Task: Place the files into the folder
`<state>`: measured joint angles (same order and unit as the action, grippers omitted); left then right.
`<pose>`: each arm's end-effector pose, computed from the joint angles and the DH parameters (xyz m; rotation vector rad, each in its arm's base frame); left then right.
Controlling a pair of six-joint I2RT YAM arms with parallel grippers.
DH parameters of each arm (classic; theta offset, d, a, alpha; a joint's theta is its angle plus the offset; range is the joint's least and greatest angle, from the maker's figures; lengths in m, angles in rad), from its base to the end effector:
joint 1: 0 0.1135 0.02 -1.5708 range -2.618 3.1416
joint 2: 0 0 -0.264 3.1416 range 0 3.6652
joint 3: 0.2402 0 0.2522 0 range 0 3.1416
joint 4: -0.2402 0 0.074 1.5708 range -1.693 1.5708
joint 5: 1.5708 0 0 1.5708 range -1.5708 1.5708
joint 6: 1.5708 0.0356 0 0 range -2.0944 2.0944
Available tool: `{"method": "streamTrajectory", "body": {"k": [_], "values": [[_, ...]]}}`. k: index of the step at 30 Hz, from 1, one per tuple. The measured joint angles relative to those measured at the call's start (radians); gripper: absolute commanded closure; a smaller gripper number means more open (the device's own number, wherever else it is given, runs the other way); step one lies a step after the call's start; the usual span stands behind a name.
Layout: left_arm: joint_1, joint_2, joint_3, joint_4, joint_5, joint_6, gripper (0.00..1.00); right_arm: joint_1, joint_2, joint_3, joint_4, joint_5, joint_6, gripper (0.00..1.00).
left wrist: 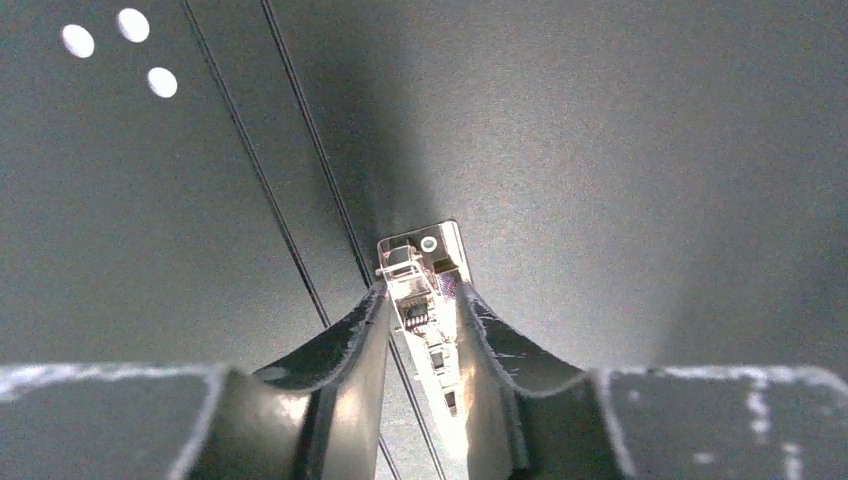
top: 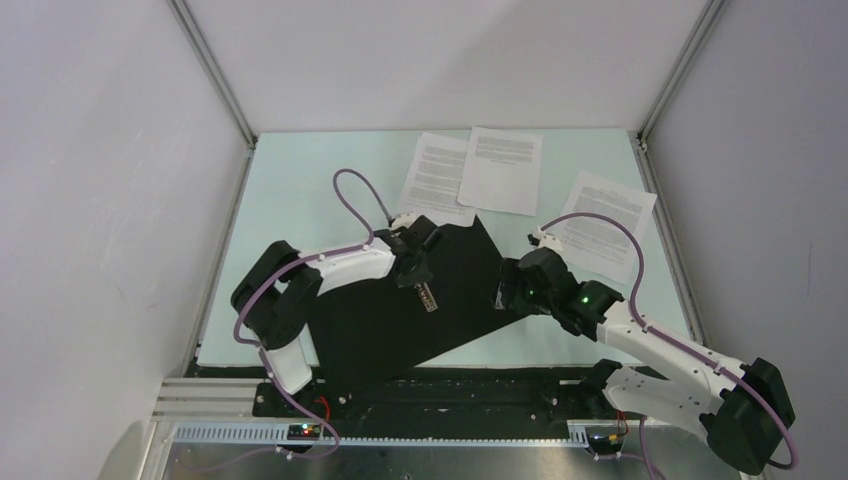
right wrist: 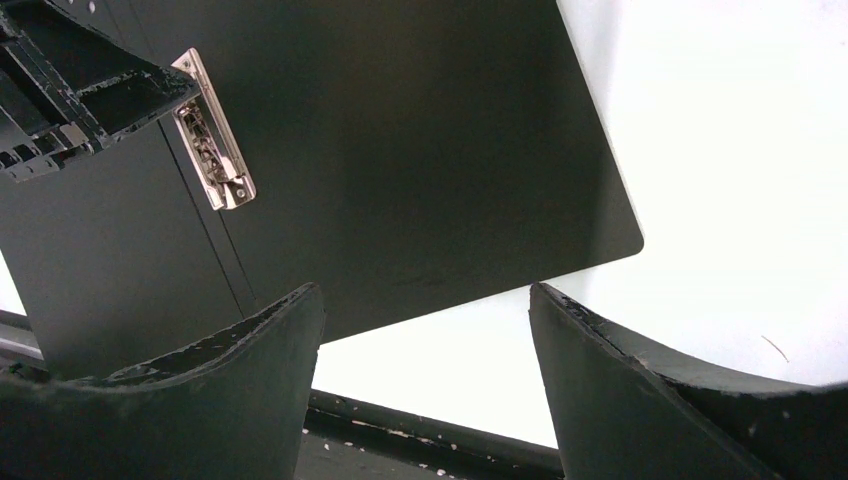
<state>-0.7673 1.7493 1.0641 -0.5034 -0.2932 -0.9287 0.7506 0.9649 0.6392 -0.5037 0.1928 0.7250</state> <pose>0.2481 -0.2250 0.1645 -0.2912 2.6547 -0.1266 0.1469 0.1277 0.2286 0.0602 2.4309 0.4614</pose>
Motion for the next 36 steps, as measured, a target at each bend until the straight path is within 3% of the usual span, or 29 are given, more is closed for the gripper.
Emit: {"method": "streamTrajectory", "body": {"k": [3,7,15,22,27,36], "values": [[0.0,0.011,0.008,0.016,0.016,0.025,0.81,0.0,0.0,0.0,0.0,0.0,0.0,0.21],[0.0,0.026,0.01,0.038,0.036,0.082,0.86,0.0,0.0,0.0,0.0,0.0,0.001,0.21],[0.001,0.043,0.032,0.047,0.111,0.274,0.91,0.0,0.0,0.0,0.0,-0.003,0.001,0.21],[0.001,0.043,0.036,0.045,0.195,0.394,0.9,-0.009,-0.002,0.0,0.001,-0.023,0.004,0.21],[0.0,0.05,0.053,0.011,0.236,0.451,0.82,-0.033,-0.009,0.0,0.0,-0.039,0.009,0.21],[-0.003,0.062,0.113,-0.042,0.252,0.431,0.47,-0.026,0.004,0.0,-0.023,-0.051,0.03,0.23]]}}
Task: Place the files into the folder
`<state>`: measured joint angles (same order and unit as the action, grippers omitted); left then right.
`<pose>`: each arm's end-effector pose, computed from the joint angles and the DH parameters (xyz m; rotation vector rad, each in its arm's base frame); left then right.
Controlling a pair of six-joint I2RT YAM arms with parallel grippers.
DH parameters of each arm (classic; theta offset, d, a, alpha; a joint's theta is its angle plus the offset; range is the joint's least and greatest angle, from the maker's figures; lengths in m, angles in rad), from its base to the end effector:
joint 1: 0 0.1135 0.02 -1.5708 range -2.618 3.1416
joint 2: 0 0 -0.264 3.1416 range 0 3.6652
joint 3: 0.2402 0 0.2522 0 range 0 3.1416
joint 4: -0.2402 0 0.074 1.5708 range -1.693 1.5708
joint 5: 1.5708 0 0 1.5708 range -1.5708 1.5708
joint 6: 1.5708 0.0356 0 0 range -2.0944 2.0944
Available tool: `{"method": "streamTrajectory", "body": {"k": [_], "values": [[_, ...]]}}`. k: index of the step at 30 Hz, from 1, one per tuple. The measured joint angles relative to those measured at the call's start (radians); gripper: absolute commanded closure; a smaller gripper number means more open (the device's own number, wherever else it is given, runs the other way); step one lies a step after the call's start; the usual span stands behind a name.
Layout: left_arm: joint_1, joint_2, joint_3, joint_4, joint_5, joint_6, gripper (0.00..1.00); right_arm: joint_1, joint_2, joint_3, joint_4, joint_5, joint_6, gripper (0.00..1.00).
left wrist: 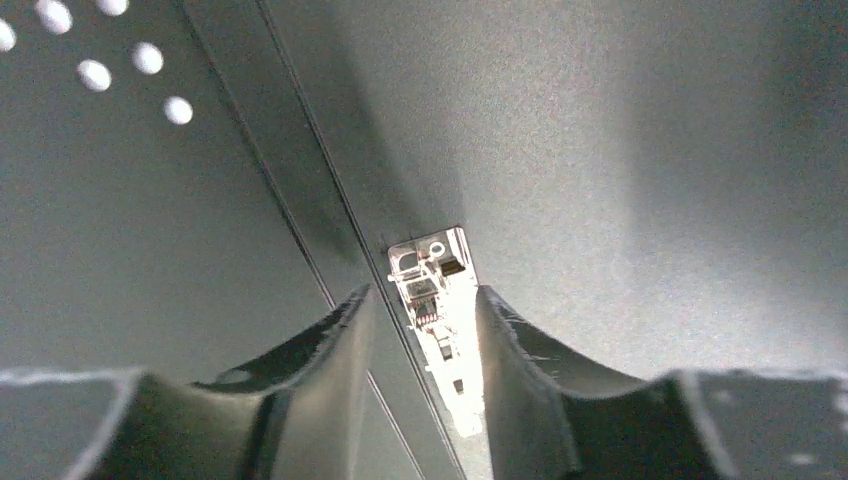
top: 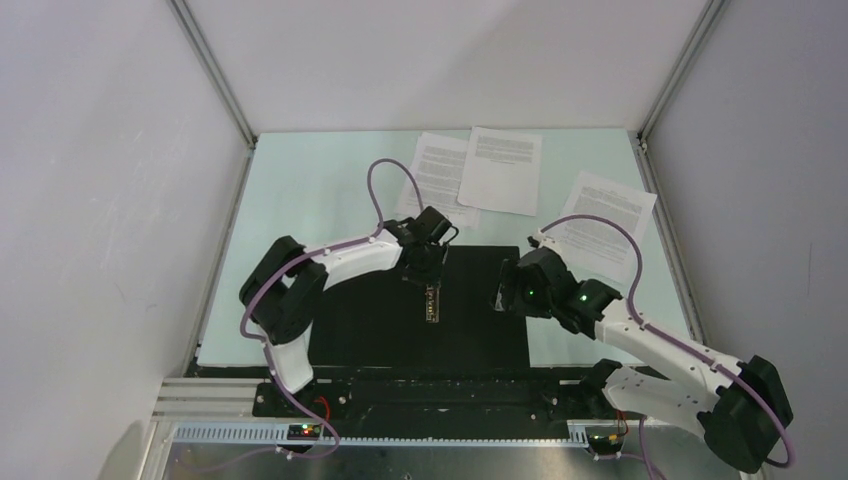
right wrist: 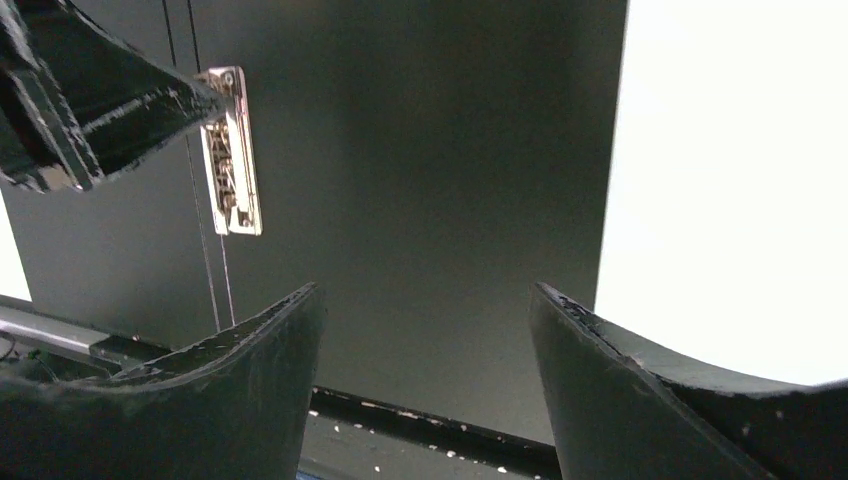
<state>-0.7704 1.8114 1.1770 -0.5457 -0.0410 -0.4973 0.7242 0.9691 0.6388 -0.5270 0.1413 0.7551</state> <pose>0.2576 -0.2479 0.1717 0.3685 2.7649 -0.2808 0.1481 0.1243 0.2258 0.1037 2.4775 0.4931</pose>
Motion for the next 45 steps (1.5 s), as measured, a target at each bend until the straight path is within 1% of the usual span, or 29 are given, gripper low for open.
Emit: {"method": "streamTrajectory", "body": {"k": [2,5,7,9,11,12,13,17,20,22,25,30,33,38,45], "values": [[0.0,-0.018,-0.001,0.0,-0.009,-0.023,0.44,0.024,0.019,0.0,0.002,0.001,0.011,0.25],[0.008,-0.091,-0.043,0.009,-0.032,-0.074,0.39,0.069,0.072,0.0,0.02,0.005,0.033,0.27],[0.027,-0.181,-0.118,0.02,-0.036,-0.119,0.39,0.106,0.134,0.011,0.035,0.013,0.05,0.3],[0.074,-0.298,-0.219,0.031,-0.034,-0.163,0.4,0.147,0.206,0.041,0.041,0.022,0.066,0.34],[0.134,-0.402,-0.312,0.047,-0.028,-0.195,0.4,0.193,0.309,0.105,0.046,0.035,0.08,0.36],[0.16,-0.445,-0.349,0.049,-0.024,-0.208,0.41,0.216,0.396,0.171,0.053,0.047,0.091,0.36],[0.196,-0.493,-0.396,0.057,-0.022,-0.221,0.41,0.236,0.424,0.195,0.063,0.05,0.092,0.36],[0.251,-0.589,-0.507,0.076,0.001,-0.271,0.41,0.291,0.581,0.36,0.071,0.064,0.102,0.4],[0.278,-0.629,-0.586,0.099,0.014,-0.321,0.41,0.307,0.658,0.454,0.072,0.064,0.101,0.44],[0.298,-0.648,-0.634,0.105,0.021,-0.354,0.41,0.313,0.692,0.486,0.069,0.064,0.101,0.49],[0.323,-0.682,-0.686,0.119,0.031,-0.395,0.41,0.32,0.726,0.501,0.063,0.059,0.106,0.59],[0.333,-0.74,-0.735,0.146,0.03,-0.451,0.42,0.338,0.806,0.538,0.024,0.053,0.117,0.71],[0.333,-0.744,-0.745,0.161,0.031,-0.481,0.43,0.354,0.846,0.571,-0.002,0.053,0.132,0.75],[0.336,-0.743,-0.757,0.185,0.038,-0.52,0.43,0.37,0.859,0.602,-0.035,0.06,0.151,0.8],[0.343,-0.744,-0.772,0.204,0.044,-0.549,0.43,0.382,0.874,0.618,-0.082,0.082,0.169,0.82]]}}
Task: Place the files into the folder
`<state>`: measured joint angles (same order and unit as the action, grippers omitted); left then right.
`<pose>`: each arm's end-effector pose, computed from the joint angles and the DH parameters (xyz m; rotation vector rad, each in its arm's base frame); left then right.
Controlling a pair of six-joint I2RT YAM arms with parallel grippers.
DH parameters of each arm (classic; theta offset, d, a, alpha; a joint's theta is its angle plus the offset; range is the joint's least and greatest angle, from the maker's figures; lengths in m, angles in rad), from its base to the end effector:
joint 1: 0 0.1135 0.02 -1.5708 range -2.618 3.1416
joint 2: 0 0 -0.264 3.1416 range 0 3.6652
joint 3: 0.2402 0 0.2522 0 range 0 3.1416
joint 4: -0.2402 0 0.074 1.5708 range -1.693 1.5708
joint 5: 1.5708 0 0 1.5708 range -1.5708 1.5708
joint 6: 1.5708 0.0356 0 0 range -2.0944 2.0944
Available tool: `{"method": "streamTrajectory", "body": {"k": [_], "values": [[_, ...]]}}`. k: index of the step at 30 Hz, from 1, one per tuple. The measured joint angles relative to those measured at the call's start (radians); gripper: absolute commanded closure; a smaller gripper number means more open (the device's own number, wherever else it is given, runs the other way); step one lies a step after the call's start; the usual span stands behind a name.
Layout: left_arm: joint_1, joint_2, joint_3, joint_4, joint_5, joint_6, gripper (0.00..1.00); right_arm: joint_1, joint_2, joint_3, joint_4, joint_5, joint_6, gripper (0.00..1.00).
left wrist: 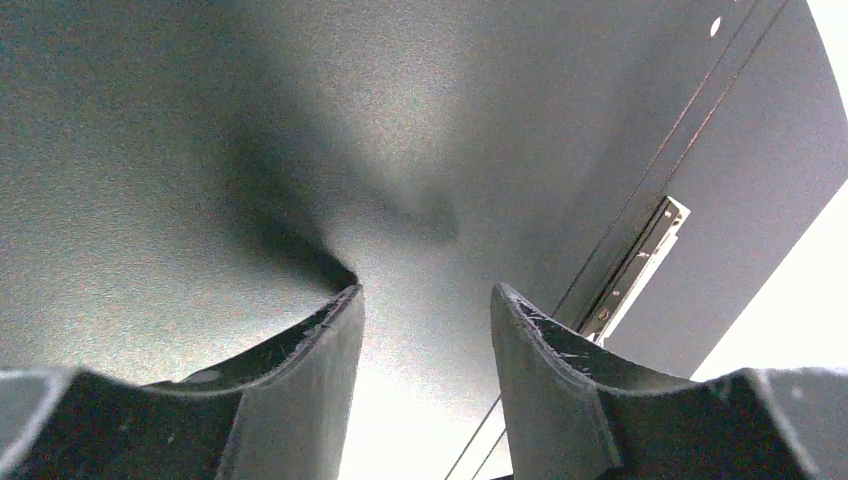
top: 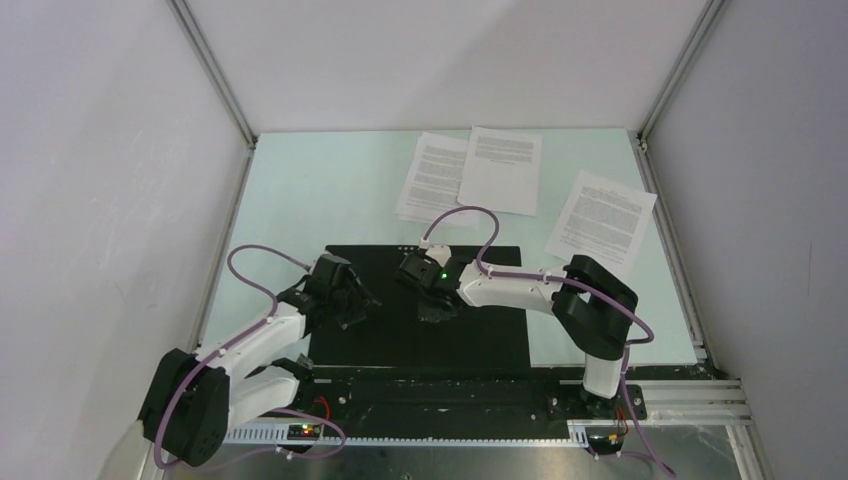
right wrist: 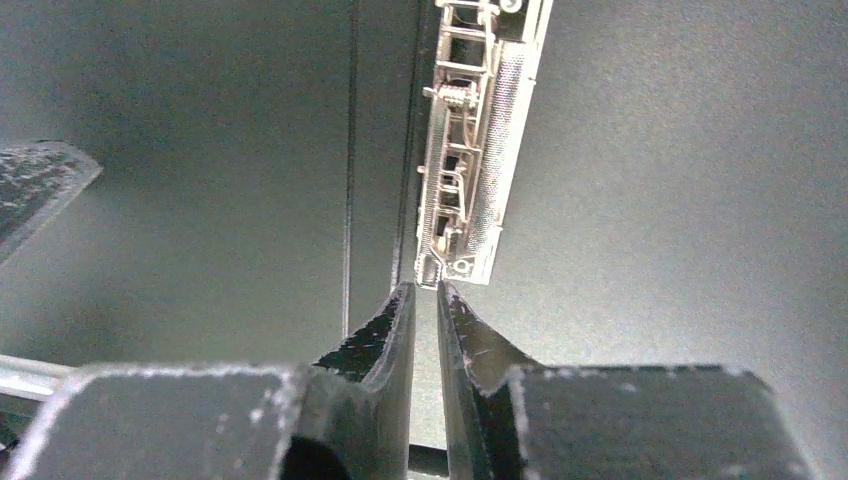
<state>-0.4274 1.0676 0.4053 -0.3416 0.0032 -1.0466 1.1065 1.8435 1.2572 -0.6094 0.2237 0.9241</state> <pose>0.1652 -0.0754 0.1490 -0.8138 2.5483 -0.5269 0.1719 0.3257 0.1810 -0.1915 2.7365 0.2798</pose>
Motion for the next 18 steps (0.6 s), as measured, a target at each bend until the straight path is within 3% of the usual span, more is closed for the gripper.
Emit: {"method": "streamTrajectory", "body": {"k": [18], "values": [[0.004,0.0,-0.01,0.019,0.004,-0.012,0.43,0.012,0.044,0.067,-0.063,0.055,0.007,0.81]]}}
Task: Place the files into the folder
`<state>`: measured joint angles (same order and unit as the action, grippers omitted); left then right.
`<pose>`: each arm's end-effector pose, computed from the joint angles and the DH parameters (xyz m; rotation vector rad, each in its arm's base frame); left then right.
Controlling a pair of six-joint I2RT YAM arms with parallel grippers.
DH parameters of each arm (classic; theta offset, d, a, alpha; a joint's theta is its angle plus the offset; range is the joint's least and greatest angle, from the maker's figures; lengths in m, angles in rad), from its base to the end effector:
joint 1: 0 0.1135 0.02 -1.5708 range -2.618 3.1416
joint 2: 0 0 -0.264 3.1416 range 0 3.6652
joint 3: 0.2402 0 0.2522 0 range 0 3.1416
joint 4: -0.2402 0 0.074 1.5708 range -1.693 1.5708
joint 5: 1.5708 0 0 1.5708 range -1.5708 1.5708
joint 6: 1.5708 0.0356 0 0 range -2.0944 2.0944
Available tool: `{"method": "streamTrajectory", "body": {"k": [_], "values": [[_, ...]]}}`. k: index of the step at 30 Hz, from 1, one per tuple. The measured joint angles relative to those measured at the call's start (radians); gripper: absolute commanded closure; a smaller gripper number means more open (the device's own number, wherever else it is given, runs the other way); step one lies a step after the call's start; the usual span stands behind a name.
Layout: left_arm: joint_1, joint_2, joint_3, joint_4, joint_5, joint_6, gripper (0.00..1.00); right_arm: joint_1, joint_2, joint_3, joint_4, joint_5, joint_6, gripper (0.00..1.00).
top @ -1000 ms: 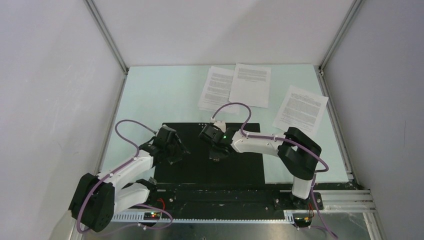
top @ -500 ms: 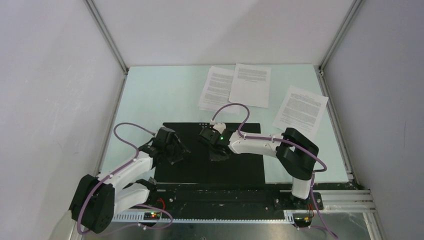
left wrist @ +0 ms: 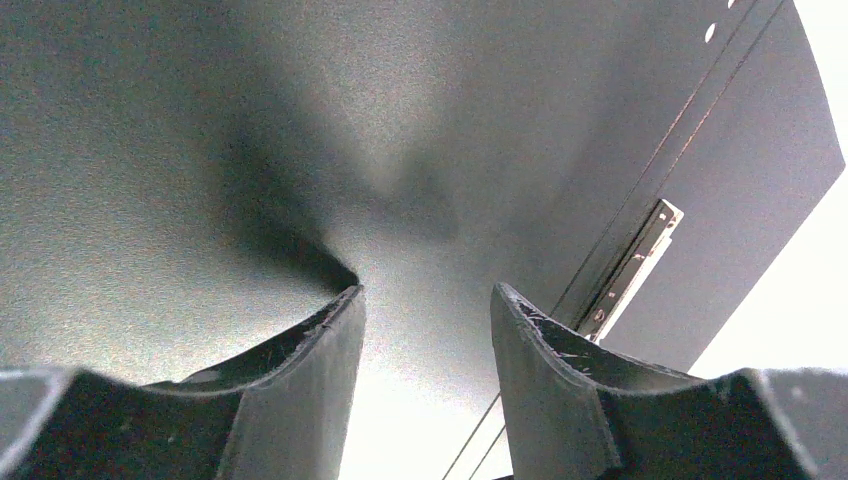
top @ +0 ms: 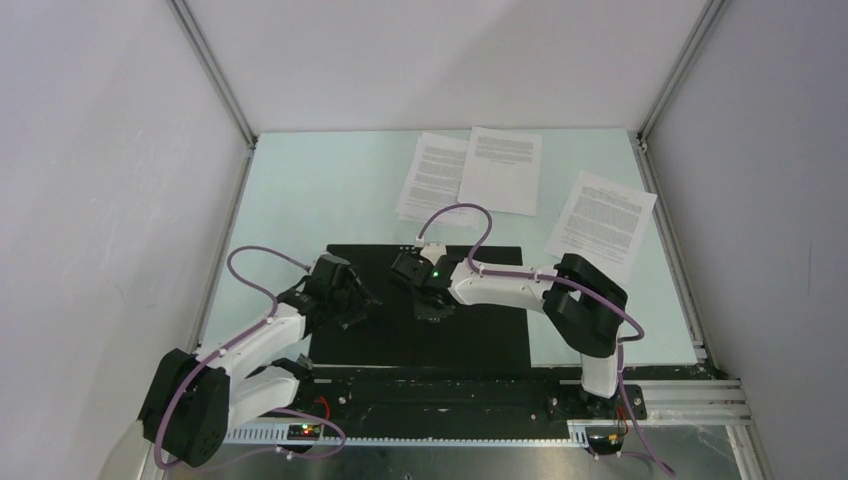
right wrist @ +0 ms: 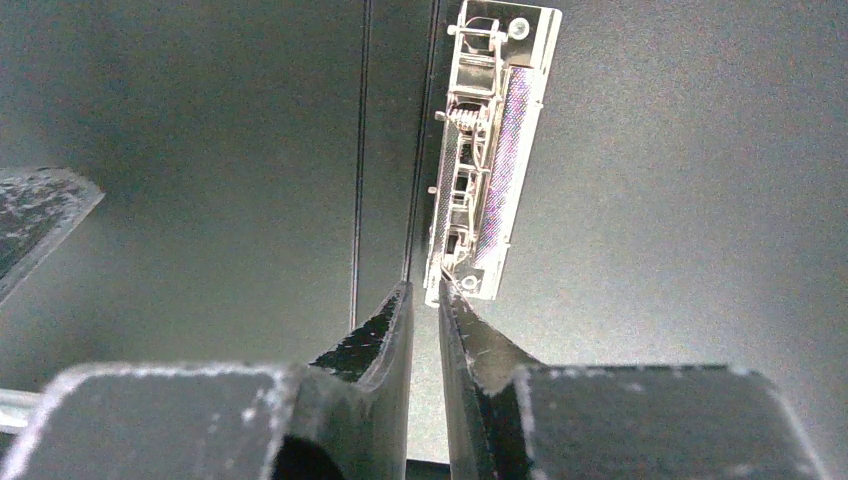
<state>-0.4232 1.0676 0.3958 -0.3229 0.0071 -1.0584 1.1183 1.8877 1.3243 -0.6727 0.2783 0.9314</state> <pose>0.1654 -0.0748 0.1474 -0.8310 2.5370 -0.5408 0.1736 0.3347 0.1820 -0.1901 2.7201 0.1953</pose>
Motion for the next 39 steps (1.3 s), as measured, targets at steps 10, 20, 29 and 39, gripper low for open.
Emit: {"method": "streamTrajectory", "body": {"k": [10,20,29,39], "values": [[0.011,-0.002,-0.007,0.01,0.01,-0.008,0.43,0.0,0.019,0.011,-0.026,0.017,0.001,0.85],[0.027,-0.002,-0.012,0.017,0.027,-0.016,0.43,0.001,0.032,0.029,-0.04,0.027,0.001,0.93],[0.048,-0.002,-0.022,0.029,0.047,-0.032,0.44,0.018,0.055,0.053,-0.069,0.066,0.0,0.93],[0.074,-0.001,-0.035,0.046,0.076,-0.045,0.43,0.027,0.086,0.078,-0.101,0.09,-0.001,0.92]]}}
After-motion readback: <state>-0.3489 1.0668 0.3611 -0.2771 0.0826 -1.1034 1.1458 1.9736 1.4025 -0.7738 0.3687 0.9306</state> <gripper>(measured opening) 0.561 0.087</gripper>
